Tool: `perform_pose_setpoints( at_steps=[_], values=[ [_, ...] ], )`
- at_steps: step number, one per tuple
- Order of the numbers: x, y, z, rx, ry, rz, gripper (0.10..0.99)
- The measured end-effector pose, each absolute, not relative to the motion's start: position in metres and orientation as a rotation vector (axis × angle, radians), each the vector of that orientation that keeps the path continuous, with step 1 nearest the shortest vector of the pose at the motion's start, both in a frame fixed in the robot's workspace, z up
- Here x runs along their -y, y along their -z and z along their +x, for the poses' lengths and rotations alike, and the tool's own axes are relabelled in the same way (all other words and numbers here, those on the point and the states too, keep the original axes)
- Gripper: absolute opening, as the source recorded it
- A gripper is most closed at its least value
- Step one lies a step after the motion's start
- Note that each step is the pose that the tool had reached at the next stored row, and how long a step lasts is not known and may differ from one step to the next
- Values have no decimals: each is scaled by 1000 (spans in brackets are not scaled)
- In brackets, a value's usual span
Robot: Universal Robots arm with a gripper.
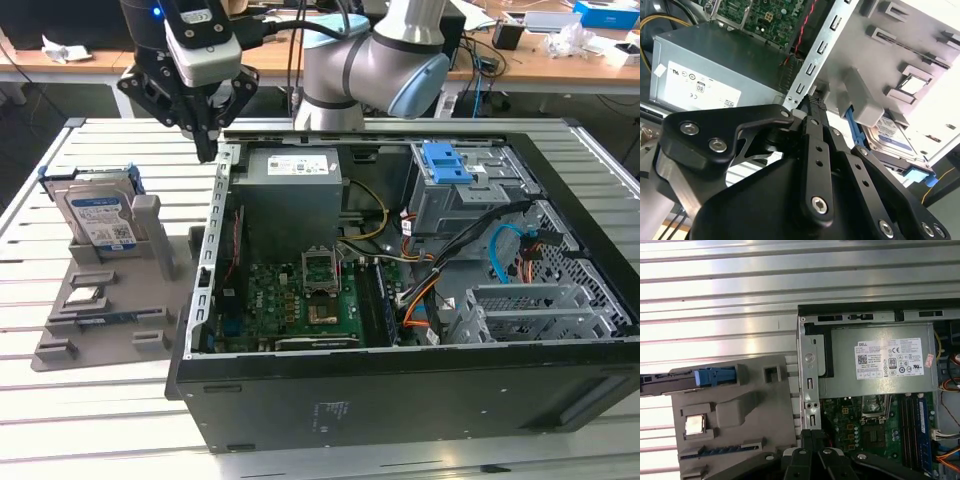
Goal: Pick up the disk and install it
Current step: 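Reach for the disk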
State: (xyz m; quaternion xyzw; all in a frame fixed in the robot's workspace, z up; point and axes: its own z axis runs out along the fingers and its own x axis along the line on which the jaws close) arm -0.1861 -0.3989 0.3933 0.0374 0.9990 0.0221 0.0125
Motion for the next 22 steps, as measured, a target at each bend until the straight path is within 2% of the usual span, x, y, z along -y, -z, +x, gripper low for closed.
perform_pose_setpoints(
  at_steps=[22],
  values=[
    [399, -393, -235, -3114, -69, 117, 106]
  ],
)
